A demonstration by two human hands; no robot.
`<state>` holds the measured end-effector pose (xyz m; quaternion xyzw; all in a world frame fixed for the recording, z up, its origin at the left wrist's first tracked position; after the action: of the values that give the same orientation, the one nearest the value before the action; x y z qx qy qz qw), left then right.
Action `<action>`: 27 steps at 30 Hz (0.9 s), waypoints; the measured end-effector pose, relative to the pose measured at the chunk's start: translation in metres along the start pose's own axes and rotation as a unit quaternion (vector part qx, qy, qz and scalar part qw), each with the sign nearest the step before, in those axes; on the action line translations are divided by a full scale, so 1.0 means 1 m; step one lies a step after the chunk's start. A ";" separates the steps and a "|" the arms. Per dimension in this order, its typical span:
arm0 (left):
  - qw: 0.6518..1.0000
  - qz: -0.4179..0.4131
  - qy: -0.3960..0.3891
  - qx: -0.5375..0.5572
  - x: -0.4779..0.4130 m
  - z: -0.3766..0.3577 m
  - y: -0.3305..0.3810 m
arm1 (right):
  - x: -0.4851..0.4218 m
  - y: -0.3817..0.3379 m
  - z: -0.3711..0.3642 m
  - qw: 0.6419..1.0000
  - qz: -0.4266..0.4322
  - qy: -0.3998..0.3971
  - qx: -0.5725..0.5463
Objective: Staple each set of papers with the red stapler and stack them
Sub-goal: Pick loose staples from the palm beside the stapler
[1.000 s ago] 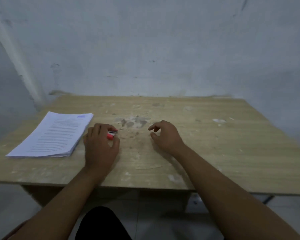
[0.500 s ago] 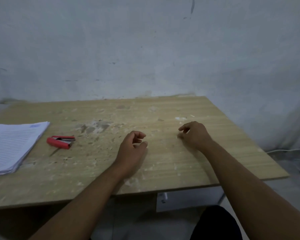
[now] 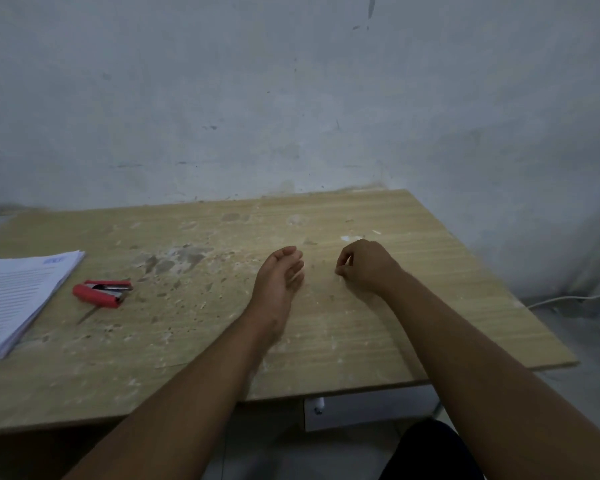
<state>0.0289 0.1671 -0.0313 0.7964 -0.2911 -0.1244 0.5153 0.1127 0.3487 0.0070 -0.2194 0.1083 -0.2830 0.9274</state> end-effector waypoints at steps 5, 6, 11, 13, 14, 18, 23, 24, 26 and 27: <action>0.986 0.044 0.017 0.163 -0.014 0.001 -0.007 | -0.008 -0.009 -0.015 0.995 0.011 -0.056 0.080; 0.983 0.050 0.017 0.178 -0.016 0.002 -0.009 | -0.008 -0.009 -0.017 0.993 0.017 -0.061 0.096; 0.973 0.085 0.017 0.215 -0.026 0.009 -0.017 | -0.004 -0.006 -0.015 0.992 0.045 -0.044 0.109; 0.971 0.089 0.020 0.219 -0.028 0.011 -0.020 | -0.004 -0.005 -0.012 0.996 0.035 -0.026 0.081; 0.971 0.092 0.019 0.221 -0.028 0.010 -0.021 | -0.005 -0.006 -0.010 0.998 0.027 -0.015 0.060; 0.967 0.104 0.014 0.230 -0.028 0.012 -0.024 | 0.003 -0.036 -0.004 0.996 0.050 0.041 -0.056; 0.948 0.131 -0.017 0.288 -0.026 0.008 -0.025 | 0.029 -0.096 -0.031 0.987 0.129 0.047 -0.090; 0.943 0.138 -0.027 0.300 -0.026 0.007 -0.026 | 0.032 -0.103 -0.037 0.986 0.131 0.046 -0.088; 0.936 0.145 -0.045 0.319 -0.025 0.005 -0.026 | 0.036 -0.112 -0.048 0.988 0.128 0.040 -0.079; 0.933 0.145 -0.050 0.327 -0.024 0.005 -0.025 | 0.037 -0.115 -0.052 0.989 0.126 0.039 -0.070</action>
<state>0.0155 0.1852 -0.0587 0.8625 -0.4535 0.0146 0.2241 0.0712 0.2237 0.0128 -0.2572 0.1911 -0.1640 0.9330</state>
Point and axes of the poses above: each hand's wrist, its own x-axis away from the middle knuckle, its own z-axis out of the back of the hand, y = z × x, the point moved 10 cm from there along -x, towards the middle knuckle
